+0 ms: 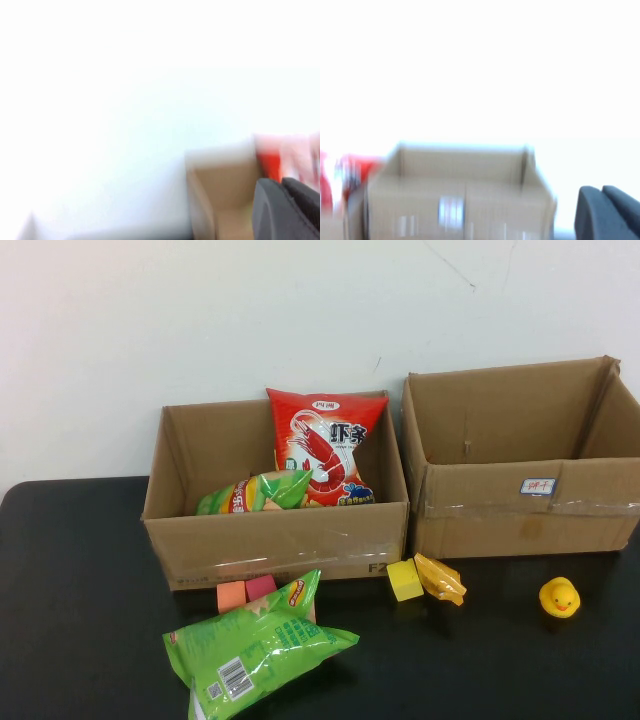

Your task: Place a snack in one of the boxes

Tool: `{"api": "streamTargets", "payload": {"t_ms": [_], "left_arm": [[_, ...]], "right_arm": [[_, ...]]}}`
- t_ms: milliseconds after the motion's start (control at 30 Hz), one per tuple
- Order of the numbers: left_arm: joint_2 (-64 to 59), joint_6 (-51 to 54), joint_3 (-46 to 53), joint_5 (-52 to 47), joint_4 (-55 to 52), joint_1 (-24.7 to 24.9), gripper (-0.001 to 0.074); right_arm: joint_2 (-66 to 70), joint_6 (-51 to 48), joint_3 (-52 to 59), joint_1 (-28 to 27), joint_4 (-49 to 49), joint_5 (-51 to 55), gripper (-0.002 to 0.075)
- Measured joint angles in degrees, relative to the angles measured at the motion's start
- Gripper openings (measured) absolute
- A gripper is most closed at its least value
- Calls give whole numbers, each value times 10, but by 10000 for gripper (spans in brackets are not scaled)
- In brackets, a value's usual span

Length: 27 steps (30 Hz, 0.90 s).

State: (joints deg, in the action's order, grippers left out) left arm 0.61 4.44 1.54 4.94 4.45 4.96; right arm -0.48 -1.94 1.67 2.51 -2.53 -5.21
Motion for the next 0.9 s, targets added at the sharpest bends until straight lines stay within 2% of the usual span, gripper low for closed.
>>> {"api": "streamTargets", "payload": {"t_ms": [267,400,533,633,767,900], "left_arm": [[0,0,0,258,0,0,-1],[0,-3,0,315,0,0,-1],[1,-11,0,327,0,0,-1],[2,-14,-17,237,1,0,-1],[-1,-14,-107,-30,1,0,-1],[-55,-14,-191,-256,1,0,-1]], "right_arm": [[0,13,0,0,0,-221,0],[0,19,0,0,0,-269,0],[0,30,-1,0,0,-291,0],[0,32,-58,0,0,-176,0],[0,35,-142,0,0,-17,0],[32,36,-212,0,1,138,0]]}}
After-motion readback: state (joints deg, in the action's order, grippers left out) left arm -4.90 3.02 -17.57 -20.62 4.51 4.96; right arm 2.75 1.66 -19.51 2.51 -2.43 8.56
